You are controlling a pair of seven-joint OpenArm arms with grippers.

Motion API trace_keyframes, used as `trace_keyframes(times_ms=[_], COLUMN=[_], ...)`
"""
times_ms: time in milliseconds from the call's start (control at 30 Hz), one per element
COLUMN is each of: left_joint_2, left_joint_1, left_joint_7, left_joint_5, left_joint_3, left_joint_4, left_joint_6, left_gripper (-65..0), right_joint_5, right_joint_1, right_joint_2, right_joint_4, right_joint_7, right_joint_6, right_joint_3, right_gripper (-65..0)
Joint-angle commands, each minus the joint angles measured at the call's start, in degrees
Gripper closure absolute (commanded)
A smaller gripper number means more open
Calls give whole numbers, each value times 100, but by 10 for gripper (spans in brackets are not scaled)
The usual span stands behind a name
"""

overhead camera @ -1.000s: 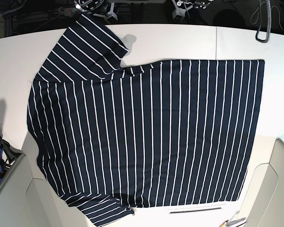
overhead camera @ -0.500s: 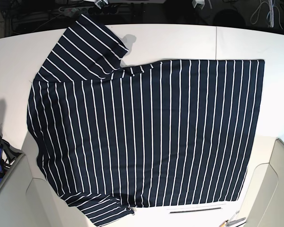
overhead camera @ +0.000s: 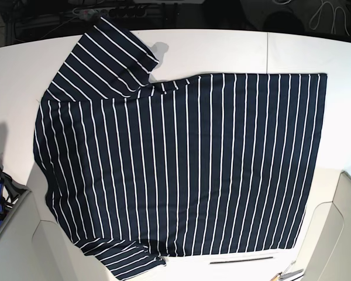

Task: Fold the T-shirt properly
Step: 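Move both grippers toward the shoulder corners of the striped shirt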

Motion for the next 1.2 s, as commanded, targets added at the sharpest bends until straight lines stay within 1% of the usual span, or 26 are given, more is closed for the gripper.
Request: trace_keyframes(times_ms=[0, 33, 100, 167, 267, 367, 433, 533, 567, 667, 733, 800, 833, 867, 933, 967, 1000, 1033, 1067, 1100, 1133, 1167], left_joint_2=[-66, -68, -79, -79, -76, -79, -76, -79, -76, -81, -81, -96, -111, -127, -192, -238, -284, -334, -391, -450, -494, -522], left_joint_1=[293, 485, 841, 1187, 1617, 1932, 2074, 2164, 2173, 2168, 2153, 2083, 2044, 2004, 1939, 1899, 1860, 1801, 1738, 1679, 1615, 1539], left_joint_7=[63, 116, 173, 195, 197, 197, 197, 249, 262, 278, 278, 278, 278, 278, 275, 278, 278, 280, 282, 282, 321, 470], left_joint_5=[-83, -168, -278, -317, -481, -682, -682, -678, -678, -678, -682, -680, -682, -682, -752, -809, -809, -807, -802, -802, -798, -804], left_joint_3=[-162, -308, -579, -859, -1311, -1792, -2144, -2675, -2844, -3289, -3534, -3731, -3821, -3888, -3936, -3936, -3936, -3936, -3936, -3936, -3936, -3936], left_joint_4=[264, 516, 1045, 1554, 2253, 2931, 3353, 3862, 4000, 4336, 4540, 4710, 4774, 4811, 4828, 4826, 4826, 4826, 4826, 4826, 4826, 4826], left_joint_6=[-50, -59, -267, -428, -444, -433, -433, -433, -433, -435, -435, -435, -435, -435, -433, -433, -433, -433, -433, -433, -431, -431], left_gripper=[-45, -45, -45, -45, -45, -45, -45, -46, -46, -48, -48, -54, -79, -119, -221, -273, -317, -350, -371, -379, -379, -379], right_joint_5=[57, 57, 81, 275, 599, 879, 1152, 1539, 1709, 2116, 2201, 2201, 2197, 2199, 2203, 2225, 2312, 2428, 2546, 2627, 2673, 2745], right_joint_1=[-297, -507, -876, -1196, -1550, -1718, -1670, -1405, -1279, -833, -496, -114, 61, 201, 332, 345, 374, 422, 448, 492, 531, 579], right_joint_2=[131, 210, 343, 470, 579, 573, 570, 535, 520, 385, 221, 31, -59, -136, -225, -225, -221, -223, -221, -221, -221, -221], right_joint_4=[352, 660, 1257, 1834, 2651, 3370, 3821, 4382, 4503, 4625, 4610, 4610, 4607, 4597, 4507, 4437, 4360, 4262, 4146, 4022, 3880, 3731], right_joint_7=[118, 118, 118, 105, -13, -103, -400, -1045, -1239, -1709, -2052, -2627, -2935, -3180, -3340, -3331, -3333, -3344, -3348, -3351, -3351, -3344], right_joint_6=[63, 63, 66, 66, 68, 68, 63, 42, -13, -439, -723, -966, -994, -992, -986, -992, -990, -988, -990, -990, -990, -984], right_joint_3=[98, 216, 483, 789, 1303, 1847, 2164, 2601, 2739, 3115, 3362, 3624, 3757, 3891, 4118, 4214, 4297, 4371, 4419, 4446, 4446, 4446], right_gripper=[0, 0, 0, 0, 0, 0, 0, 0, 0, 0, 0, 0, 0, 0, -10, -58, -127, -215, -302, -372, -407, -412])
